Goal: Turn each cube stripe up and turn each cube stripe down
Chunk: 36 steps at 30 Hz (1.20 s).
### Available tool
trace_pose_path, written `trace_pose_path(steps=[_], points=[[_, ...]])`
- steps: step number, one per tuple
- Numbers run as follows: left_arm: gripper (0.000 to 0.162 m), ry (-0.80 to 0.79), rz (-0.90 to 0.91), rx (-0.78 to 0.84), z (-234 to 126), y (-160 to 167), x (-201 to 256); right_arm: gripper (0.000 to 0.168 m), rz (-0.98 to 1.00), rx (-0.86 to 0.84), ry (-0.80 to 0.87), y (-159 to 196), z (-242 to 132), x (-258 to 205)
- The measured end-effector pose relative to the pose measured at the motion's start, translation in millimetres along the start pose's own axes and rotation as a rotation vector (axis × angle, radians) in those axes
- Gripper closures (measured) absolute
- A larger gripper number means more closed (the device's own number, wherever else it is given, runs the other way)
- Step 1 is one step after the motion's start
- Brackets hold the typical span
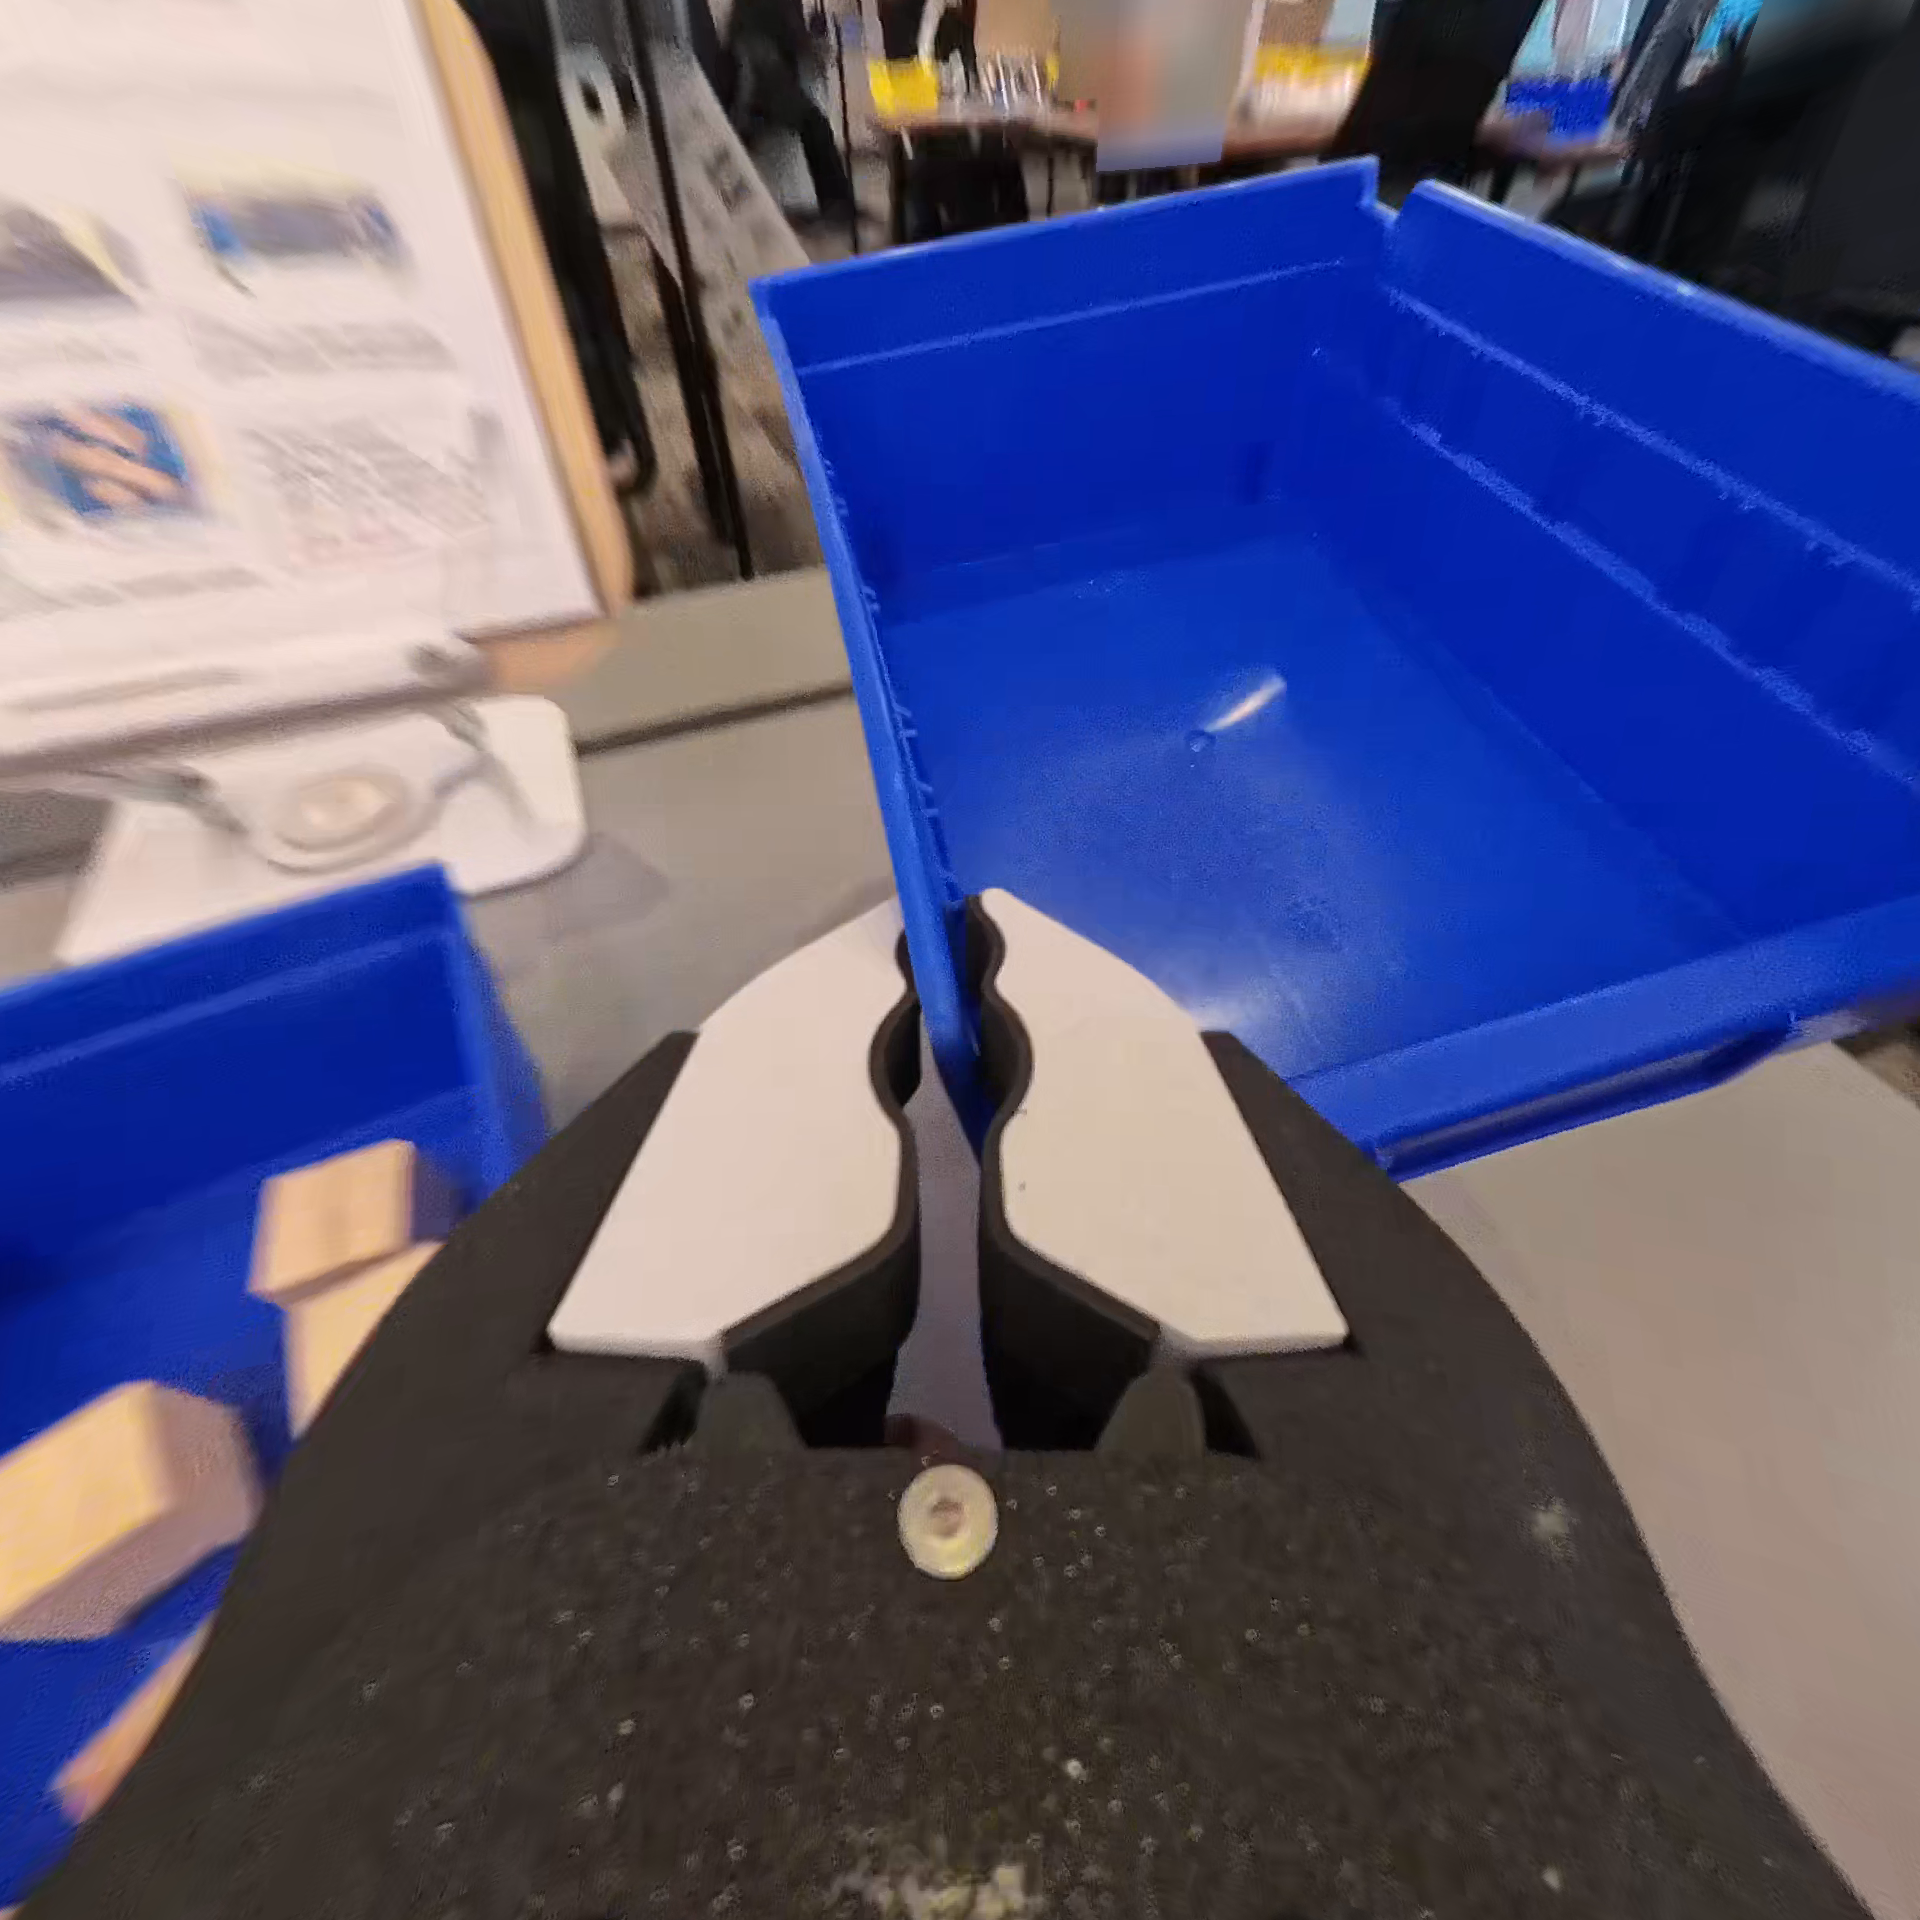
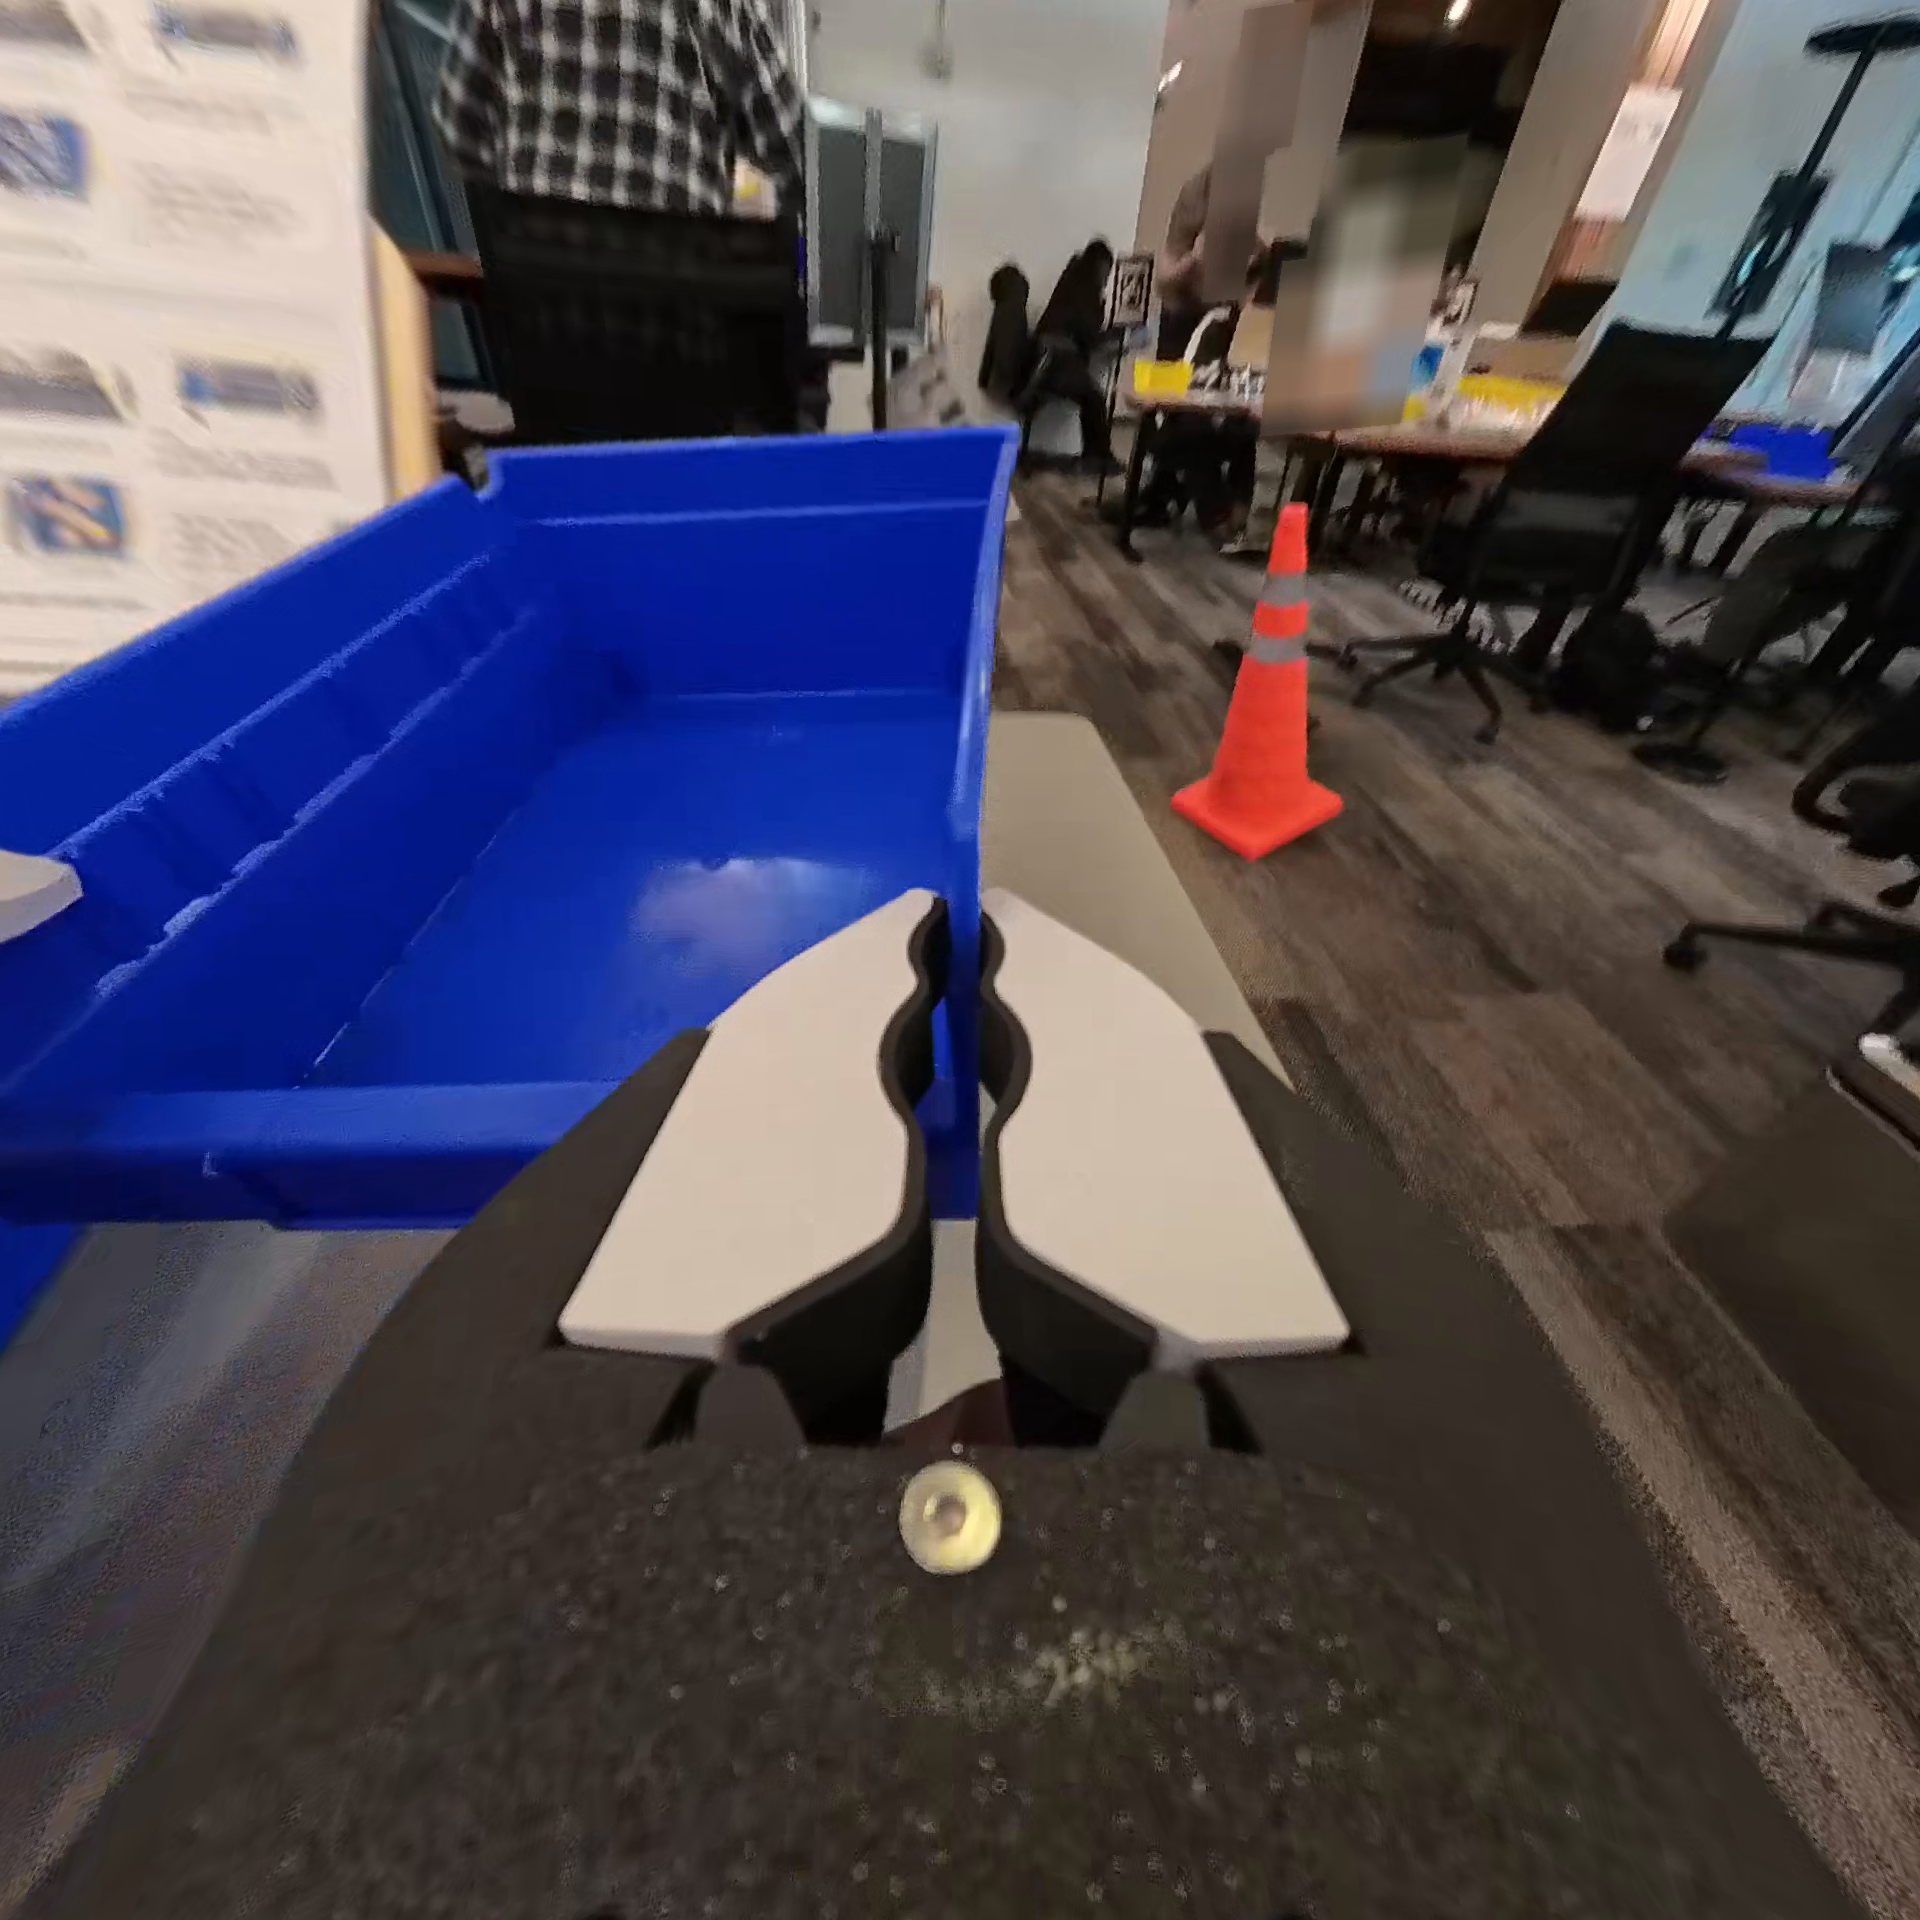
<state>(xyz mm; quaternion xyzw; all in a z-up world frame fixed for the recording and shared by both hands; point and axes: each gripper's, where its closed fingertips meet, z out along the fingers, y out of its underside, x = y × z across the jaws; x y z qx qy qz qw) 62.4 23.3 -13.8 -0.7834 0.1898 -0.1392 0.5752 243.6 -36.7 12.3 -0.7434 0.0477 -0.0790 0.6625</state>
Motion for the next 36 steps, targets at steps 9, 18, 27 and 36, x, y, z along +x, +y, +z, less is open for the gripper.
trace_pose_path(steps=[9,18,27,36], points=[[0.154,-0.039,0.045,-0.106,44.6,89.4,50.1,0.165,-0.011,-0.129,-0.107,114.0,33.1,50.1],[0.110,0.151,0.140,-0.058,-24.3,73.1,51.0,0.137,0.050,-0.097,-0.042,97.2,18.1,67.2],[0.103,0.129,0.012,0.025,-187.6,86.1,-128.0,0.134,-0.145,0.207,-0.407,-33.2,-47.9,-117.5],[0.108,-0.144,-0.097,0.037,-192.1,149.4,-231.6,0.122,0.080,-0.108,-0.619,68.6,-57.8,-313.0]])
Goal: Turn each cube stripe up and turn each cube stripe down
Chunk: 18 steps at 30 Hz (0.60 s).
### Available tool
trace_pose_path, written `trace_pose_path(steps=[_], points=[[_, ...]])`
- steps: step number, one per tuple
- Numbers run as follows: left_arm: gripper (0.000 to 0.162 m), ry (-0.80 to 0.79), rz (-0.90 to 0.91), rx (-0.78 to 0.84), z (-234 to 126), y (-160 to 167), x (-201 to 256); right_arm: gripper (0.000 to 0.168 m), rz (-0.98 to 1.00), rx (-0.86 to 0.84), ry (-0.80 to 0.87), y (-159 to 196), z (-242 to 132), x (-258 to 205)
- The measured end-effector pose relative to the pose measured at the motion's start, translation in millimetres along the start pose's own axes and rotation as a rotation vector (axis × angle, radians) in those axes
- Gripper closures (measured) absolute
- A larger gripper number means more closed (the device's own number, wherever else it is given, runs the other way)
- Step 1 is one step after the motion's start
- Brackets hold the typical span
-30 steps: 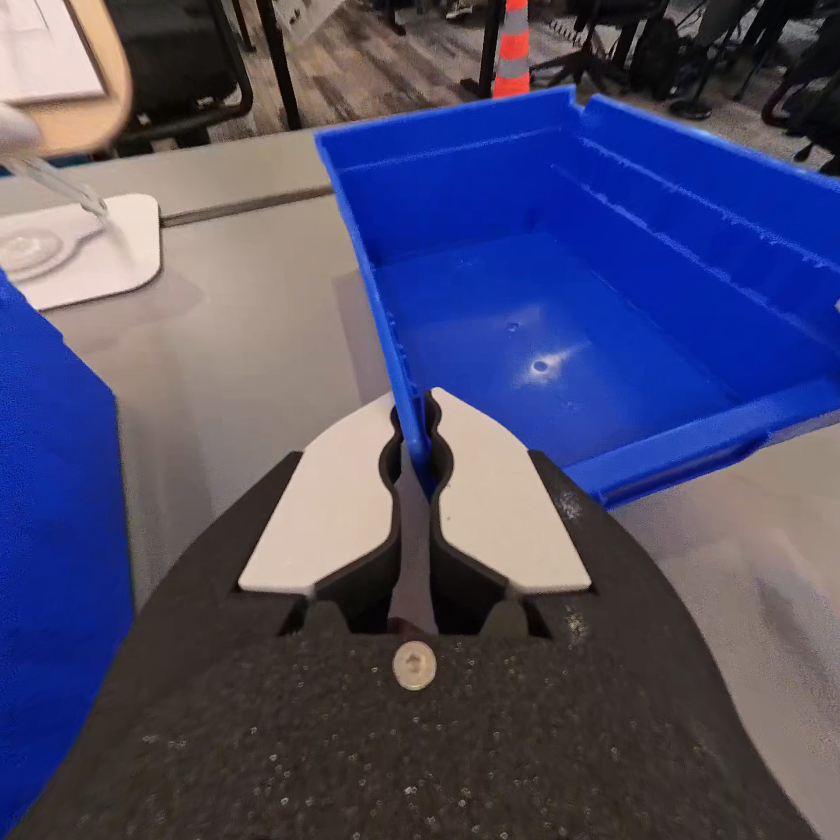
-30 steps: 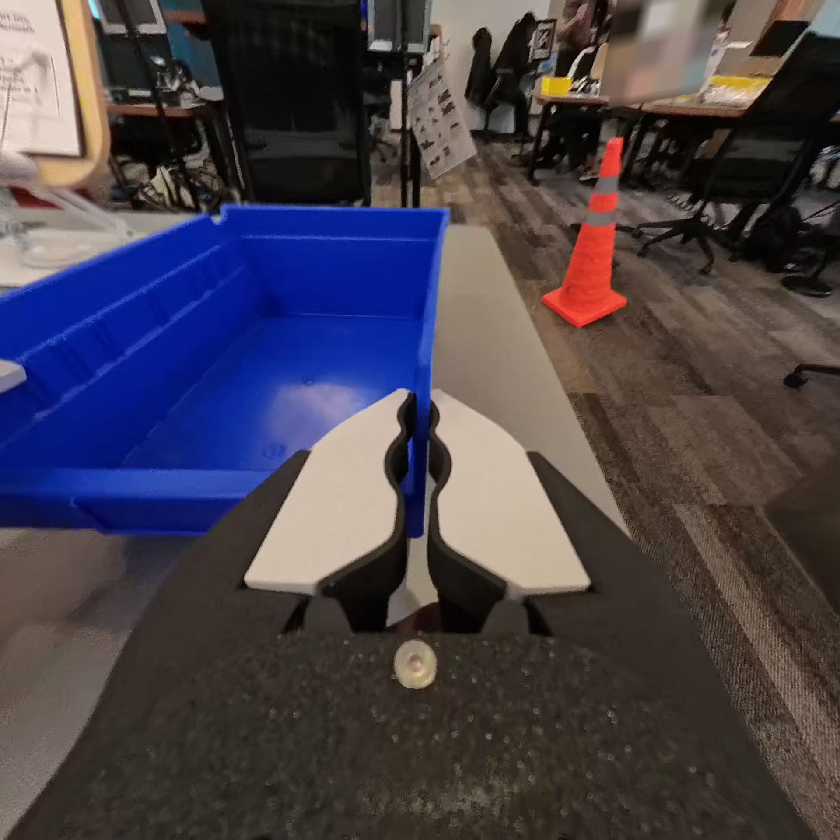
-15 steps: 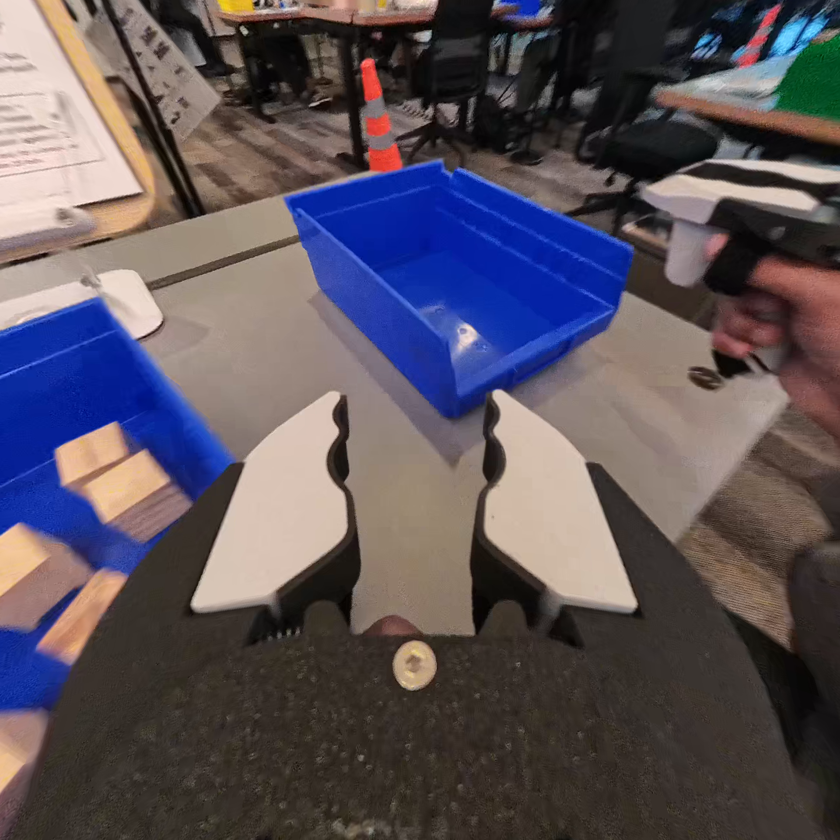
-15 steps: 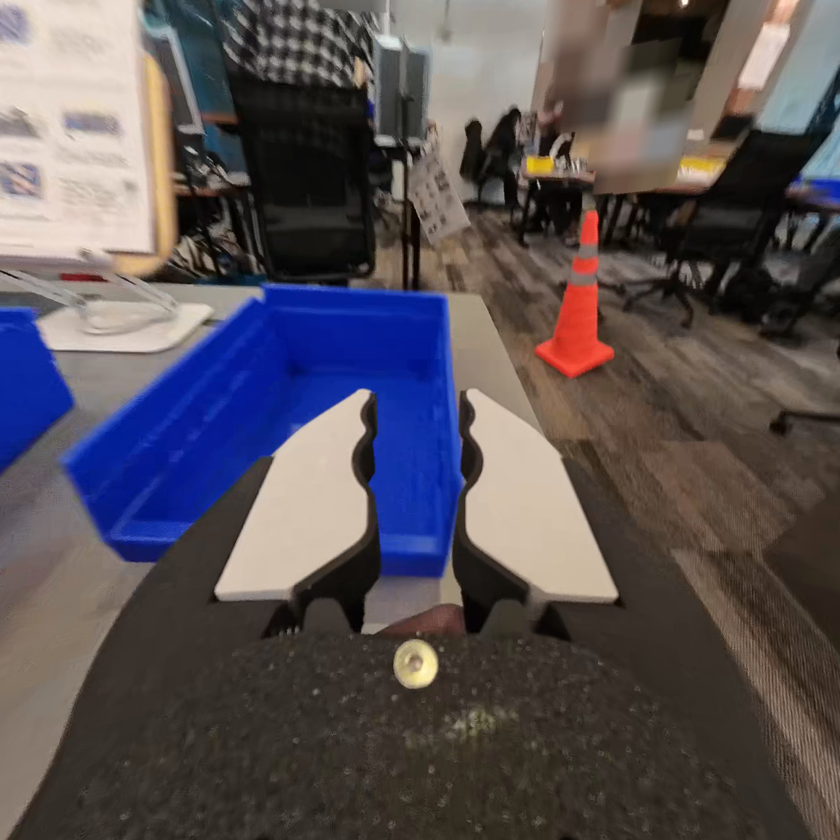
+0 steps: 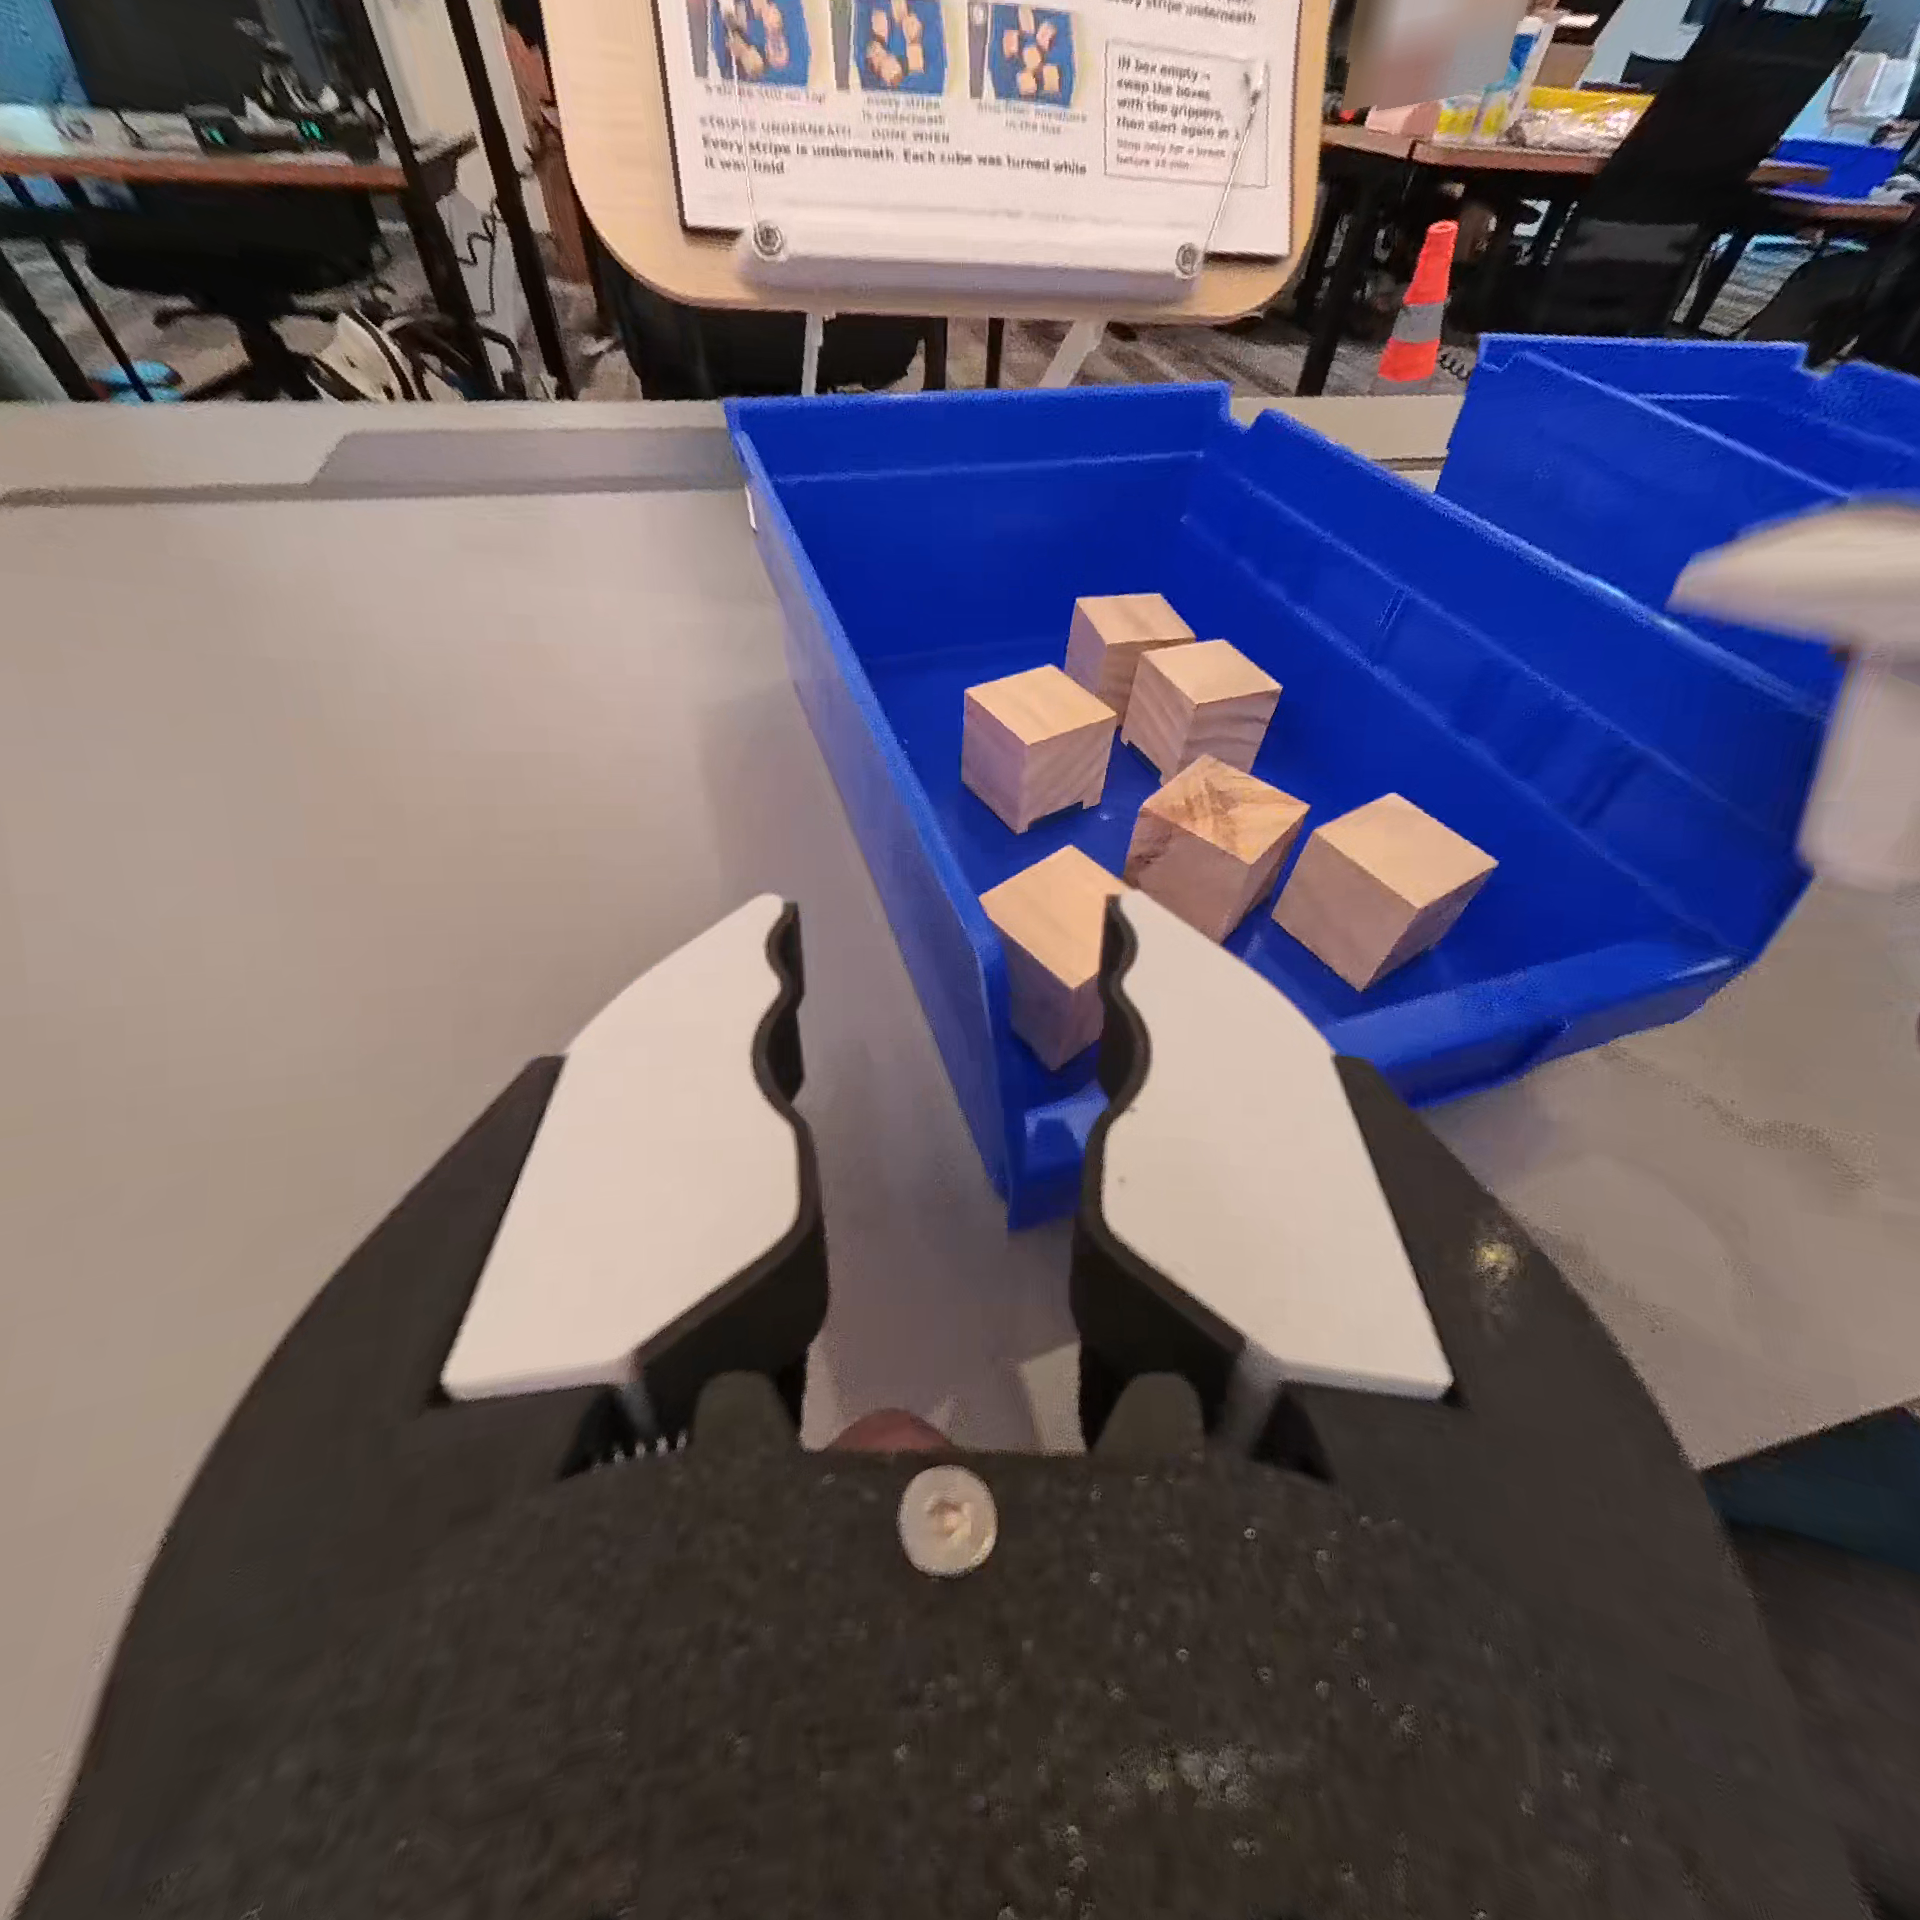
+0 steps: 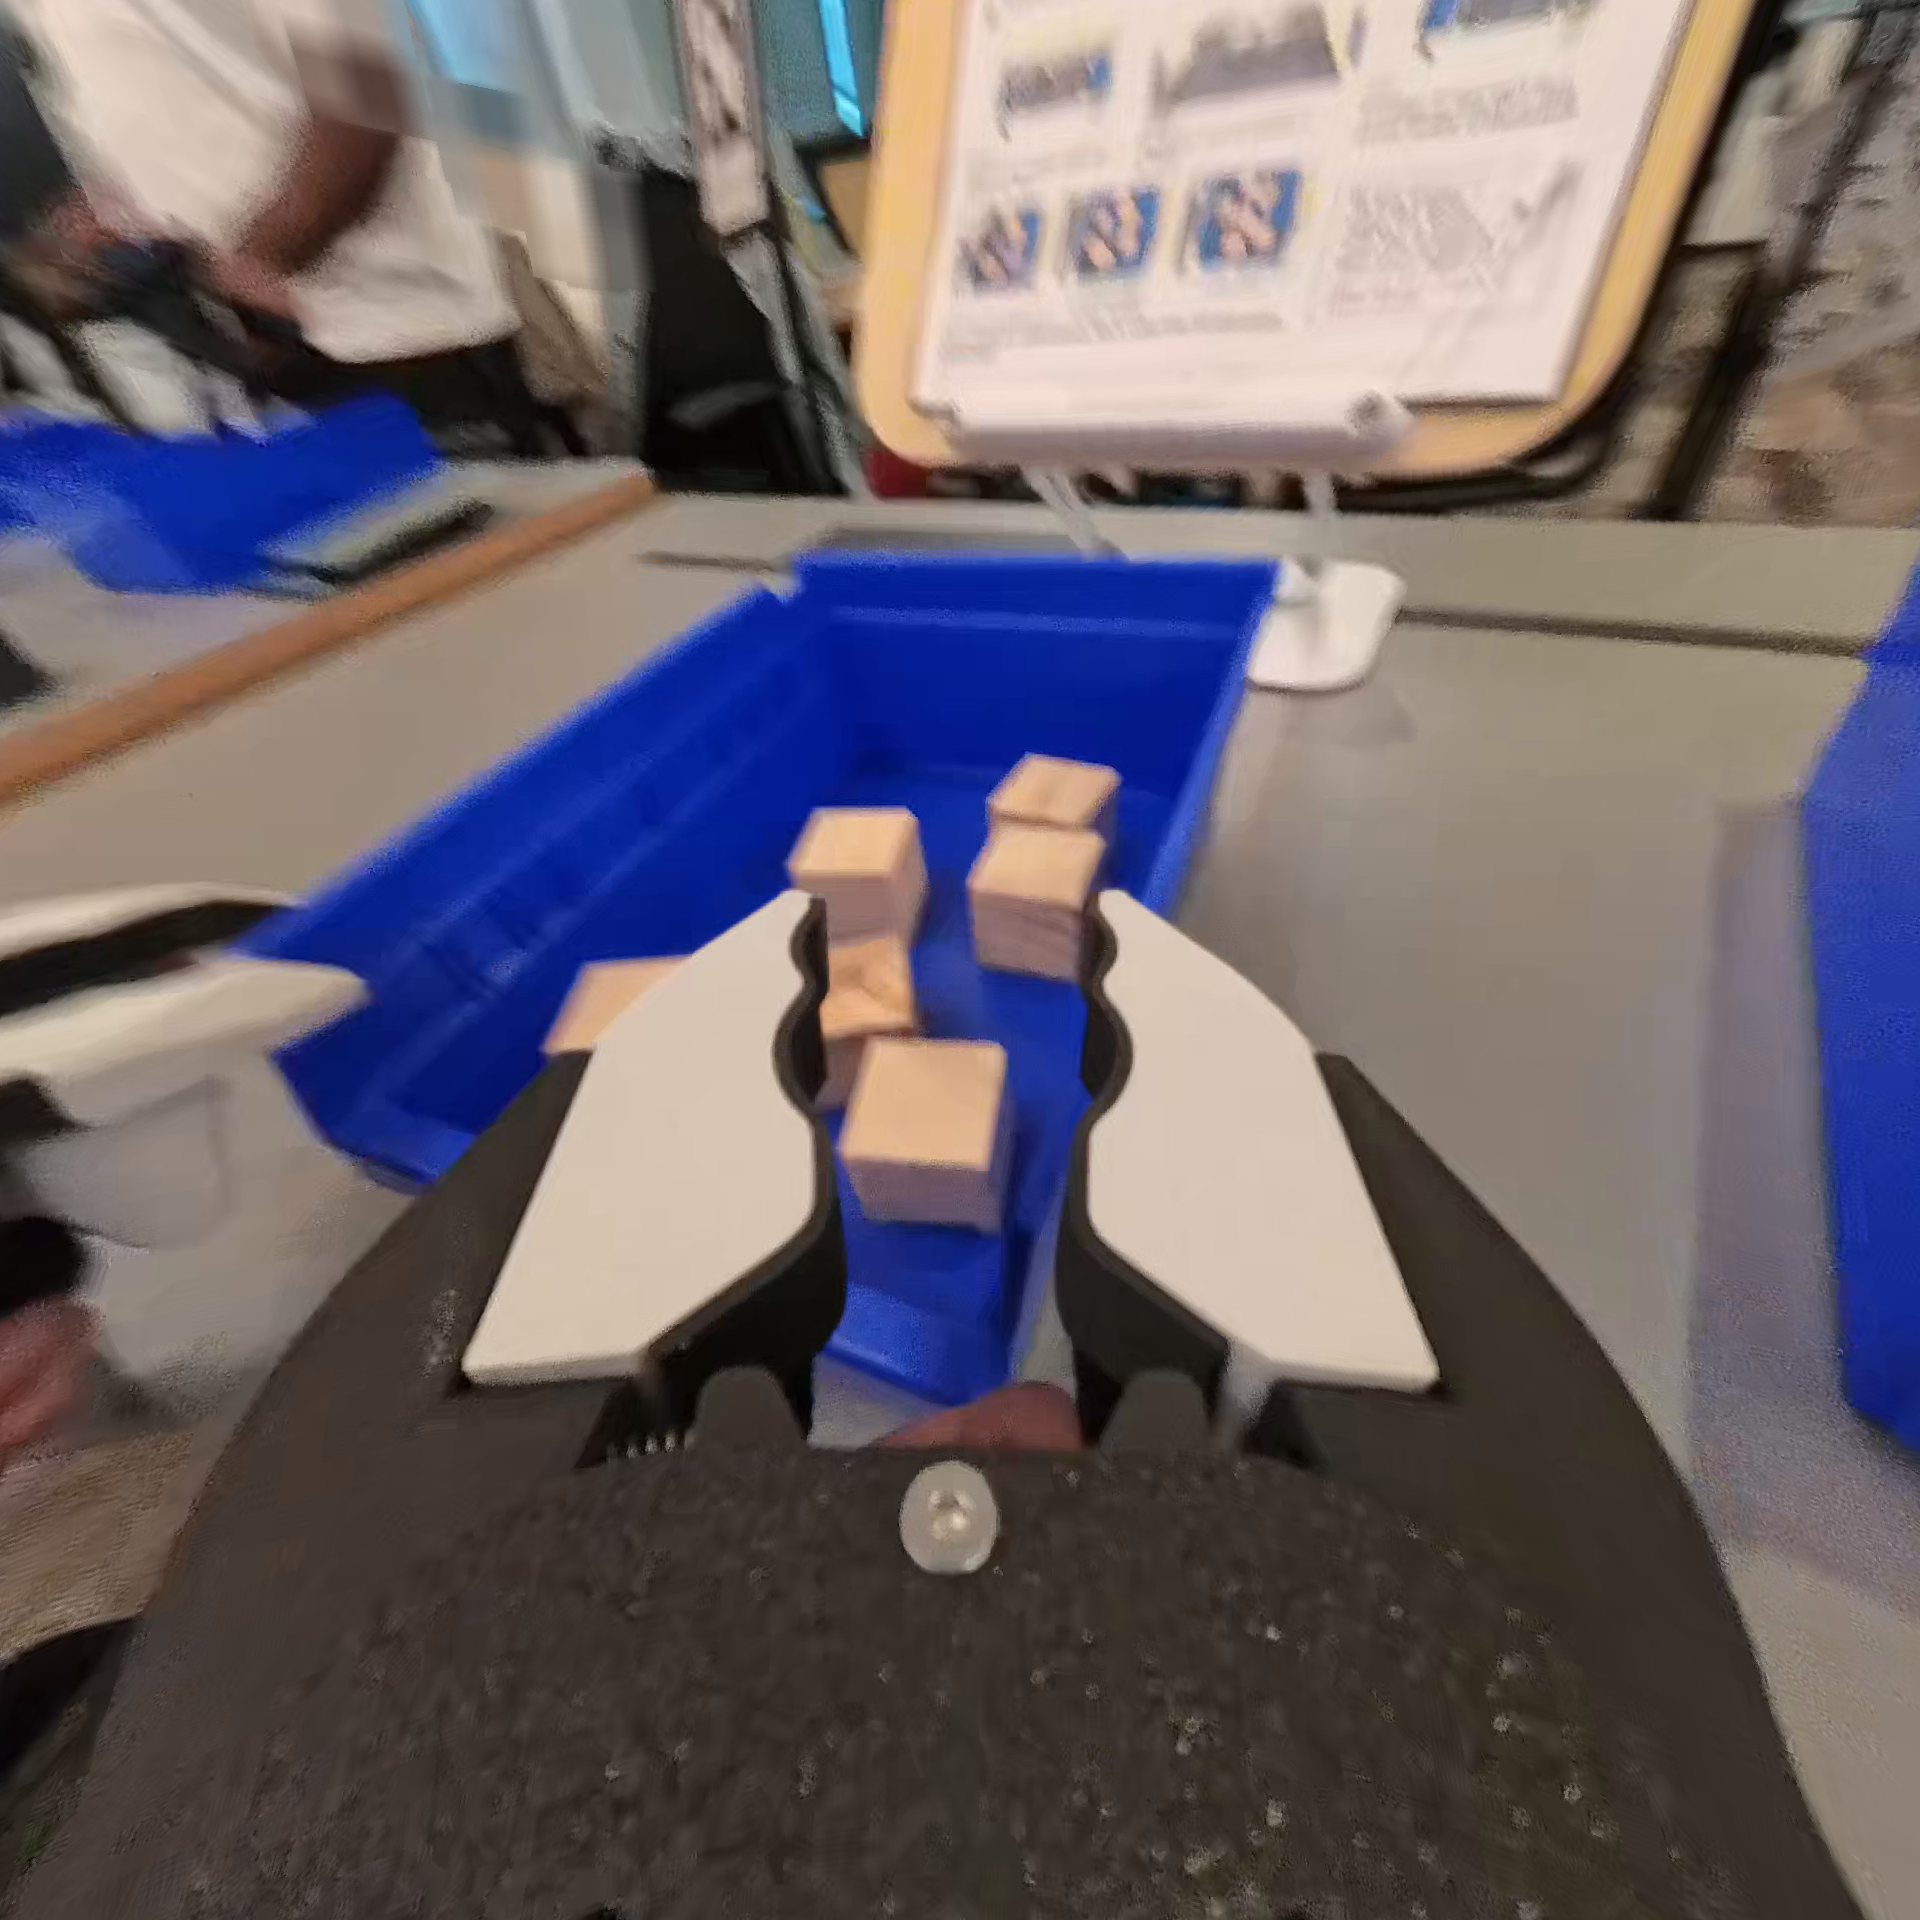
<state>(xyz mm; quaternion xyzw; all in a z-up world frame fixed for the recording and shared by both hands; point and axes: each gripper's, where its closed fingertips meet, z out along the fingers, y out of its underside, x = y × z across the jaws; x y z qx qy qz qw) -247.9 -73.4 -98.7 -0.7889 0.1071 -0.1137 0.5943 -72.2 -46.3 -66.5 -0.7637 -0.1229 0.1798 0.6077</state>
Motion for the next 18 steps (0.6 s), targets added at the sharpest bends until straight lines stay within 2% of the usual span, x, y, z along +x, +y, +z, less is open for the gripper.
trace_pose_path(steps=[2,3,6,7,9,11,14,18], points=[[0.113,-0.003,-0.019,0.000,10.3,-3.2,-2.0,0.123,-0.073,-0.005,0.188,17.0,-2.4,21.0],[0.118,-0.011,-0.032,-0.020,17.3,-1.5,-4.6,0.127,-0.076,0.013,0.224,18.9,-4.3,27.1],[0.121,0.027,-0.149,-0.151,35.3,15.1,-3.5,0.126,-0.017,-0.069,0.188,33.7,1.6,30.4],[0.127,0.064,-0.185,-0.169,37.3,16.2,0.8,0.129,0.001,-0.081,0.170,38.7,3.0,28.5],[0.143,0.026,-0.165,-0.172,39.2,13.8,-0.5,0.145,0.048,-0.071,0.113,44.5,6.1,18.4],[0.156,-0.068,-0.103,-0.184,40.5,10.7,-8.2,0.156,0.095,-0.060,0.166,44.0,4.4,19.8],[0.158,-0.105,-0.042,-0.173,40.0,6.3,-13.2,0.161,0.134,-0.033,0.277,43.9,2.9,17.7],[0.157,-0.190,0.017,-0.102,28.9,-16.0,-52.5,0.163,0.089,0.023,0.300,26.1,20.2,-14.9]])
